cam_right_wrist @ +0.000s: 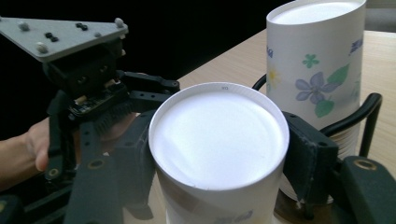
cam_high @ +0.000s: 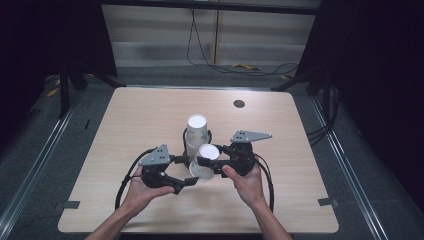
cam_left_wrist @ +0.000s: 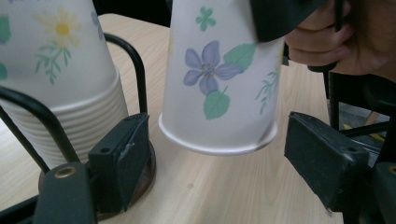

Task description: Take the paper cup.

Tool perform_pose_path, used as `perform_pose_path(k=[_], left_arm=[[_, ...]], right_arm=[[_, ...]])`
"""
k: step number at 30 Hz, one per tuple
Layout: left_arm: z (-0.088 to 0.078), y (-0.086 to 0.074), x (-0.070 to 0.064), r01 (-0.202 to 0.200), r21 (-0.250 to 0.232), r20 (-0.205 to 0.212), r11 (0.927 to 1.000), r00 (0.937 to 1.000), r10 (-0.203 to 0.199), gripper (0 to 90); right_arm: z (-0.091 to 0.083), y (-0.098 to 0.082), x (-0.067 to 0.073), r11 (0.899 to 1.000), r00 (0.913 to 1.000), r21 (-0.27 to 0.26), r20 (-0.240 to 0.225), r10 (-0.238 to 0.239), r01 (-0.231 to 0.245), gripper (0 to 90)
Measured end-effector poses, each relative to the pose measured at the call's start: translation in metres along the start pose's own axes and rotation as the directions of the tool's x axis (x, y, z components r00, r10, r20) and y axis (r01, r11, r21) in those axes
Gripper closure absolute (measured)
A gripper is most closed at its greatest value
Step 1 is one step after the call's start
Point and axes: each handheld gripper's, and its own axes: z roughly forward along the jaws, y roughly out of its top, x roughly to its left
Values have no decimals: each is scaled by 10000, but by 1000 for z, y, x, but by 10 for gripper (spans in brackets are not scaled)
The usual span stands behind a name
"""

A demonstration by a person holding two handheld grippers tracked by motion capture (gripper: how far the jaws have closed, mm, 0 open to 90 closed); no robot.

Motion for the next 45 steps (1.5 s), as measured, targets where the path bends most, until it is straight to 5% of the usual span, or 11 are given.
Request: perform_pose_path(k=[15,18,29,36,45], left_arm=[[4,-3,-2,8,100,-47,9999,10000,-8,166],[3,-5,2,297,15,194,9996,9994,-297,159],[3,-7,2,310,6,362,9995,9989,-310,171],[4,-8,-1,-136,37,448,9999,9989,134,237],[3,-10,0,-171,50,567,9998,9983,168,272]], right_arm=[[17,-6,10,9994,9987,336,-497,-89,106,351],[19,-6,14,9991,9983,359,-542,-200,220,352],[25,-6,21,9990,9976,263,-606,-335,352,353],[27,-8,22,9991,9975,304,-656,-277,298,352],[28,-9,21,9987,9970,404,-715,-289,318,344]])
